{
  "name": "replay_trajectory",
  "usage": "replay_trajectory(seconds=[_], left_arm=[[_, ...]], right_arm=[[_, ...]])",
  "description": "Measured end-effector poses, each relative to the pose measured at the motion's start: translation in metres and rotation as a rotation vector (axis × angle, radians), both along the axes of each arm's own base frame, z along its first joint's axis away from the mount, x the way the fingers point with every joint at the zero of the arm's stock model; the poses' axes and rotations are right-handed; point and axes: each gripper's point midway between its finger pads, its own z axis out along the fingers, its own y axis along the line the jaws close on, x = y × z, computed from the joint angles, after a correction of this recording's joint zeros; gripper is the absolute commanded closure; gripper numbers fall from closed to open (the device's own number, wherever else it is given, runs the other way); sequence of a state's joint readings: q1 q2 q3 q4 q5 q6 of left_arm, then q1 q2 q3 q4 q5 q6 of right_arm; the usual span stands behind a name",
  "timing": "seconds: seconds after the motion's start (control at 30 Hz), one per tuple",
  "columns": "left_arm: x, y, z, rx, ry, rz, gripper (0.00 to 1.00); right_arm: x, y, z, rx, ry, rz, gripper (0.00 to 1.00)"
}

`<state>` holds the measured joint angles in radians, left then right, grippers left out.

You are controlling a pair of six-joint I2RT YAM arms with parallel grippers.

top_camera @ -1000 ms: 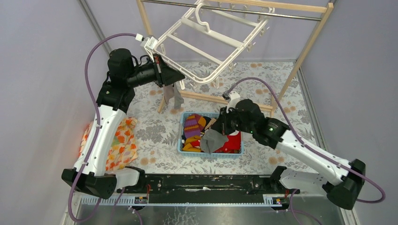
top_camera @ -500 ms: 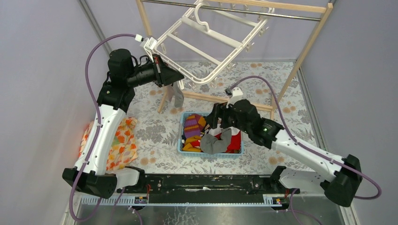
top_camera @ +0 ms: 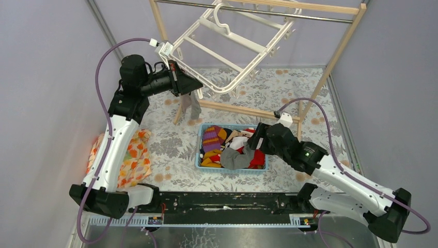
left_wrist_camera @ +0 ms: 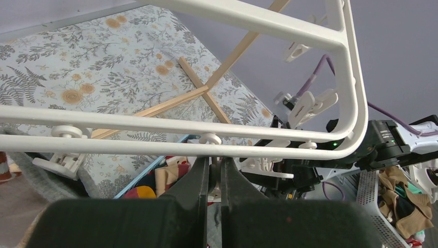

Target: Clip the socks to the hanger

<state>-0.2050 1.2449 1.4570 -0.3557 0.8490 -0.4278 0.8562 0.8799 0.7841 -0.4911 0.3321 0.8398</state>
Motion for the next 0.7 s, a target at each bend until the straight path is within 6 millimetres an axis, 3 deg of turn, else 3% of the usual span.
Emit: replay_trajectory(seconds=[0.2,0.47,0.57,0.7], left_arm=[[0.001,0.0,0.0,0.0,-0.001,0.001,1.0],[0.0,0.001,0.001,-0.001,-0.006,0.002,1.0],[-0.001,0.001,0.001,-0.001,-0.006,0.002,1.0],[-0.001,0.001,0.0,-0.001,-0.004,0.003,1.0]], right_arm=[[0.009,0.014,-0.019,-0.146,0.067,0.082,0.21],[0.021,0.041,0.0,-0.338,0.041,0.383,0.25],[0.017,0.047,0.006,-0.39,0.032,0.523,0.26],[0.005,0.047,-0.001,-0.458,0.041,0.705,0.28]])
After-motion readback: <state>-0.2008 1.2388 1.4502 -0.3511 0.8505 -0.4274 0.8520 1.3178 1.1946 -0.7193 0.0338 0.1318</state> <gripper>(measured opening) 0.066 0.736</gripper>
